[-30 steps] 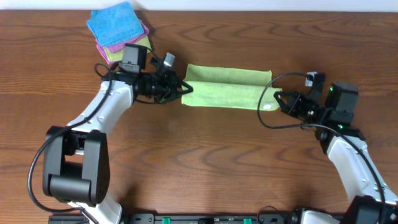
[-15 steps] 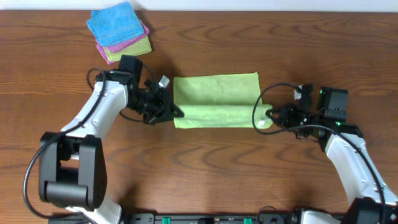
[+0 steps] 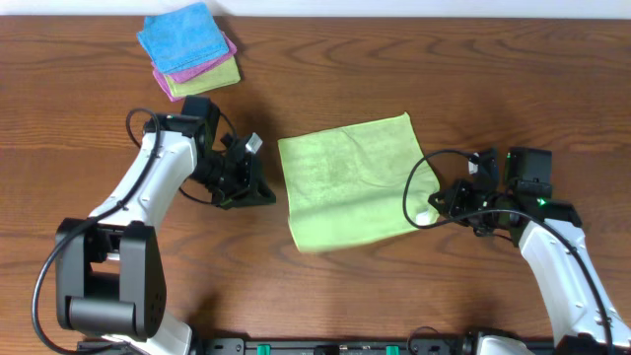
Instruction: Fold the cloth
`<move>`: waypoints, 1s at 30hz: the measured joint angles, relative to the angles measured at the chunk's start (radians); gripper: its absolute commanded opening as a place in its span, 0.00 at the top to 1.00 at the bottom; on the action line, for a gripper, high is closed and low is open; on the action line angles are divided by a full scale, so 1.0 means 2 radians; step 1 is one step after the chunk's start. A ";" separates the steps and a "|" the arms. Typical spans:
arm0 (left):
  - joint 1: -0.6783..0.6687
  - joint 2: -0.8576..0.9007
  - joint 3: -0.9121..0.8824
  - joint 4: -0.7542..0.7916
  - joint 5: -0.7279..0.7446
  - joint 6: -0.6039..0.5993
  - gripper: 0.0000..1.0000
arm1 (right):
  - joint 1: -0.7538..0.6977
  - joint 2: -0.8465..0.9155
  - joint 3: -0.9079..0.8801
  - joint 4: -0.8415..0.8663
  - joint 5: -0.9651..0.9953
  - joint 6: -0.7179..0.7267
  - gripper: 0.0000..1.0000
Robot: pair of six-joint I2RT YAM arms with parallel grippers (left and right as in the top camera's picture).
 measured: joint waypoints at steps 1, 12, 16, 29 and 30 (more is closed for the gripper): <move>-0.001 0.000 -0.007 0.004 0.002 0.000 0.94 | 0.000 0.000 0.000 0.000 0.002 -0.001 0.99; -0.040 0.000 -0.055 0.046 -0.009 -0.013 0.87 | 0.020 0.000 0.000 0.006 0.024 -0.004 0.99; -0.039 0.000 -0.110 0.104 0.007 -0.038 0.75 | 0.020 0.000 0.000 0.012 0.026 -0.002 0.99; -0.064 0.000 -0.228 0.303 0.084 -0.142 0.30 | 0.020 0.000 0.000 0.014 0.029 -0.002 0.99; -0.071 0.000 -0.231 0.319 0.085 -0.152 0.29 | 0.020 0.000 0.000 0.013 0.028 -0.002 0.99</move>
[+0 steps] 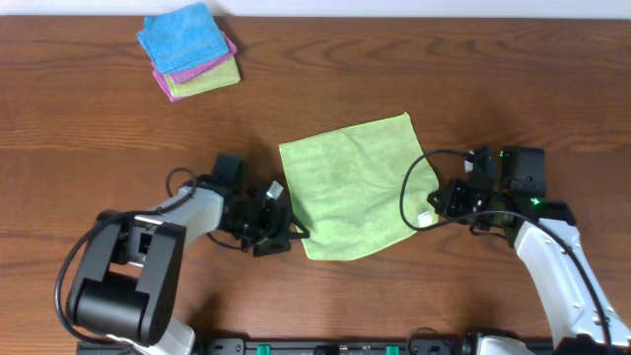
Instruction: Fold the cloth
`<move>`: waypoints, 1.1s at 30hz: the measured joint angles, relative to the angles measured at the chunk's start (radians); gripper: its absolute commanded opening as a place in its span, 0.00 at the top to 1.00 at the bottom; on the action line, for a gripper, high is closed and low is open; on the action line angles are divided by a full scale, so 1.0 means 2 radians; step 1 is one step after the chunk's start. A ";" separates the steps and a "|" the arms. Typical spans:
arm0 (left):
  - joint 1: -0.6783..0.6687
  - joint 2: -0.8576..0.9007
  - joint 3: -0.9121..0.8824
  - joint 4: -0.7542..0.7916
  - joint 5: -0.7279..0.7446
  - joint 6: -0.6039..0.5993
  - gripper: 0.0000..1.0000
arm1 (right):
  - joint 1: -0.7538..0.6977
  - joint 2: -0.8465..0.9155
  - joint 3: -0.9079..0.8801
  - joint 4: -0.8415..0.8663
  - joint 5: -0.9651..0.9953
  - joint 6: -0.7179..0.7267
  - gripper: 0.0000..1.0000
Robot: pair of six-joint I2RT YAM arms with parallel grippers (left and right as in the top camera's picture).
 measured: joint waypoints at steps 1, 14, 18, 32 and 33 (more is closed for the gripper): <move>-0.007 0.000 -0.003 0.015 0.003 -0.012 0.28 | 0.000 0.000 0.000 0.000 0.000 0.000 0.99; -0.041 -0.002 -0.014 0.102 -0.003 -0.096 0.28 | 0.000 0.000 0.000 0.000 -0.010 0.007 0.99; -0.066 -0.004 -0.026 0.169 -0.011 -0.139 0.30 | 0.000 0.000 0.000 0.001 -0.012 0.007 0.99; -0.109 -0.006 -0.041 0.208 -0.050 -0.185 0.94 | 0.000 0.000 0.000 0.000 -0.017 0.007 0.99; -0.109 -0.006 -0.041 0.211 -0.049 -0.186 0.94 | 0.000 0.000 0.000 0.000 -0.017 0.007 0.99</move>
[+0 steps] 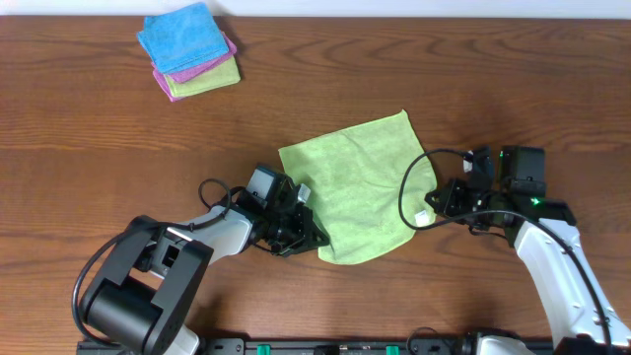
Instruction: Fold the cloth
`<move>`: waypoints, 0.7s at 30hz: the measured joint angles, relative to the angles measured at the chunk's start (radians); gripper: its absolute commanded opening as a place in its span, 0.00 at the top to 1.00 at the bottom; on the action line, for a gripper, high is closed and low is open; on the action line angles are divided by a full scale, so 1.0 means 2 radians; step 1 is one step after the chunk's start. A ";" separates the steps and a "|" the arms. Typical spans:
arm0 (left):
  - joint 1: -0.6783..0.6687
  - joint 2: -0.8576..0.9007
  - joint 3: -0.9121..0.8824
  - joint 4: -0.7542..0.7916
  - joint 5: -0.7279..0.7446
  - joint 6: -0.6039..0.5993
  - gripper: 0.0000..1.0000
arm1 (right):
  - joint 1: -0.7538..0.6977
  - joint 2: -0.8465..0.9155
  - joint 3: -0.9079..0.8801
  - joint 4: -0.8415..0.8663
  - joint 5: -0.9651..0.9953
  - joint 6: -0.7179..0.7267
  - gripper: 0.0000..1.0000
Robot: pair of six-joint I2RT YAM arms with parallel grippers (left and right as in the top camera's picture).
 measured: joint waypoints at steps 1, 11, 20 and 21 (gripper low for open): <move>0.001 0.000 0.000 0.005 0.003 0.000 0.94 | 0.000 0.000 0.000 0.000 0.000 0.000 0.99; 0.090 -0.011 0.000 0.039 0.076 -0.010 0.94 | 0.001 0.000 0.000 -0.005 0.006 -0.019 0.99; 0.157 -0.046 0.008 0.121 0.075 -0.066 0.94 | 0.005 0.000 0.000 0.084 0.014 -0.023 0.99; 0.157 -0.046 0.009 0.127 0.070 -0.073 0.94 | 0.008 0.000 0.000 0.095 0.016 -0.021 0.99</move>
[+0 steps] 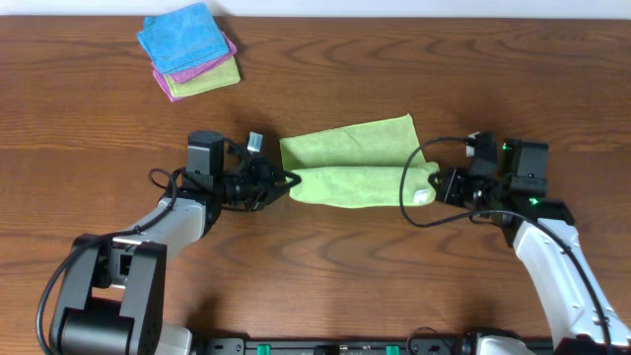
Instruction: Fold the cloth
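Note:
In the overhead view a lime-green cloth [350, 163] lies mid-table as a narrow band. Its near part is doubled over onto the far part, and a strip of the lower layer shows along the back. My left gripper [288, 180] is at the band's left end, shut on the cloth's edge. At the right end, by a white tag, my right gripper [431, 187] is shut on the cloth's corner. The fingertips themselves are small and partly hidden by the fabric.
A stack of folded cloths [189, 49], blue over pink over green, sits at the far left of the wooden table [394, 59]. Black cables loop from each wrist over the table beside the green cloth.
The left gripper was at the cloth's near-left corner and is now further back, level with the right gripper. The cloth's near half now lies folded over the far half. The right gripper has shifted slightly back.
The cloth lay flat, with the right gripper at its near-right corner and the left gripper to its left. The left gripper was then lower beside the near-left corner, then on that corner with the edge skewed. Now both grippers hold the near edge doubled back.

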`<move>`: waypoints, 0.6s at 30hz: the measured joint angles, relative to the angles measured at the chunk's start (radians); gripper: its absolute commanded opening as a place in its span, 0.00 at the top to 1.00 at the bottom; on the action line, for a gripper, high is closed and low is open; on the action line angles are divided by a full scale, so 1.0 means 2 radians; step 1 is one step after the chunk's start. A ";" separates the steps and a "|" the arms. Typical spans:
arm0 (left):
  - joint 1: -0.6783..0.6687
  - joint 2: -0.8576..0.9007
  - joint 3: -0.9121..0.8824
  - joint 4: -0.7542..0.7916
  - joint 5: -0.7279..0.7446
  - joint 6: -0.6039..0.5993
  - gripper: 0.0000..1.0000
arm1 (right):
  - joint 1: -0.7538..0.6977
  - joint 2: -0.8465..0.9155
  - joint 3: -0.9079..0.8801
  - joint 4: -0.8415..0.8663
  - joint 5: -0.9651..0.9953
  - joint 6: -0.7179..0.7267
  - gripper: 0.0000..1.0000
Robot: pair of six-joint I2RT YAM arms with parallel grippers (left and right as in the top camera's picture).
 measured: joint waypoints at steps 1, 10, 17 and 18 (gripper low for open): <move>-0.001 0.000 0.000 0.005 -0.006 -0.006 0.94 | 0.006 0.000 0.000 0.011 0.004 0.002 0.99; -0.006 0.000 0.000 0.050 -0.089 -0.041 0.94 | 0.080 0.038 0.000 0.140 0.066 0.024 0.99; -0.006 0.016 0.015 0.072 -0.140 -0.054 0.94 | 0.086 0.104 0.000 0.212 0.090 0.032 0.99; -0.006 0.021 0.019 0.072 -0.144 -0.054 0.94 | 0.086 0.110 0.000 0.222 0.093 0.033 0.99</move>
